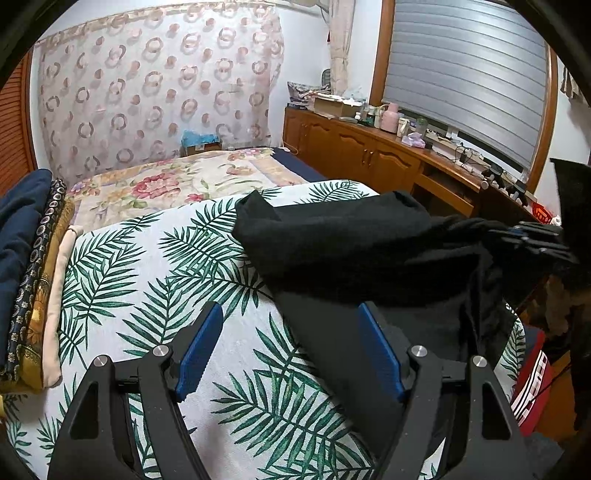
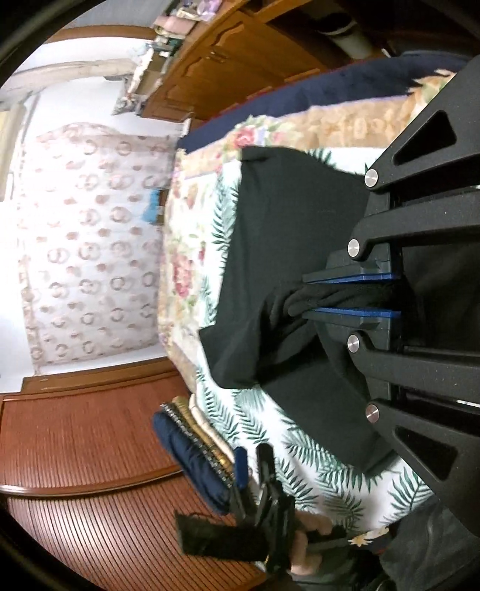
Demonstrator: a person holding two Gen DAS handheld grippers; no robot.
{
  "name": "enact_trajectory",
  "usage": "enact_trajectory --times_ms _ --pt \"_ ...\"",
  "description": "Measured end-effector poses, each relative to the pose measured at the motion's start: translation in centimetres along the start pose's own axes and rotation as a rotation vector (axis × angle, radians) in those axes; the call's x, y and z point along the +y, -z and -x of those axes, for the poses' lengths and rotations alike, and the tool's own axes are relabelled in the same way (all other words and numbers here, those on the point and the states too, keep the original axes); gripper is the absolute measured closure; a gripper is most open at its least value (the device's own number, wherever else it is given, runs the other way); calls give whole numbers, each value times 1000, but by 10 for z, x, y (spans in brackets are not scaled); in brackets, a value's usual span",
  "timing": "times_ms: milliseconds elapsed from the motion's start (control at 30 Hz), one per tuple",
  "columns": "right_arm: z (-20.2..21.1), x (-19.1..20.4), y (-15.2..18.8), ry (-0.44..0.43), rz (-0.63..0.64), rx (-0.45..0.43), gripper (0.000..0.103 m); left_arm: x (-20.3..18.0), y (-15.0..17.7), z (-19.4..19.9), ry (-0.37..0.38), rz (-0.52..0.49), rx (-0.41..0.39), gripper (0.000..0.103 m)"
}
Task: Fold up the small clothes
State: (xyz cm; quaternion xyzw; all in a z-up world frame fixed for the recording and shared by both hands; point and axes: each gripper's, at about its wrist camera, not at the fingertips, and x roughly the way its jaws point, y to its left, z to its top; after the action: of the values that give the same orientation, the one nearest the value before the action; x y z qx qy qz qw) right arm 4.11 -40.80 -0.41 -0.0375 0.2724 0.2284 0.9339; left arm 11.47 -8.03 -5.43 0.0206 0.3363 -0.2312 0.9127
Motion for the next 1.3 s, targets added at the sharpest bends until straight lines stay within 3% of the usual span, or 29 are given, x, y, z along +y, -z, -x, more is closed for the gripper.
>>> enact_trajectory --times_ms 167,333,433,567,867,1200,1300 --pt "15 -4 8 41 2 29 93 -3 -1 3 6 2 -11 27" --pt "5 -10 29 81 -2 123 92 -4 -1 7 0 7 -30 27" --pt "1 -10 28 110 6 144 78 -2 -1 10 -13 10 -46 27" --pt "5 -5 9 112 15 104 52 2 -3 17 -30 19 -74 27" --pt "-49 50 -44 0 123 66 52 21 -2 32 -76 46 -122 27" --pt "-148 93 -64 -169 225 198 52 46 10 34 -101 89 -113 27" --pt "-175 88 -63 -137 268 253 52 48 13 32 -99 94 -109 27"
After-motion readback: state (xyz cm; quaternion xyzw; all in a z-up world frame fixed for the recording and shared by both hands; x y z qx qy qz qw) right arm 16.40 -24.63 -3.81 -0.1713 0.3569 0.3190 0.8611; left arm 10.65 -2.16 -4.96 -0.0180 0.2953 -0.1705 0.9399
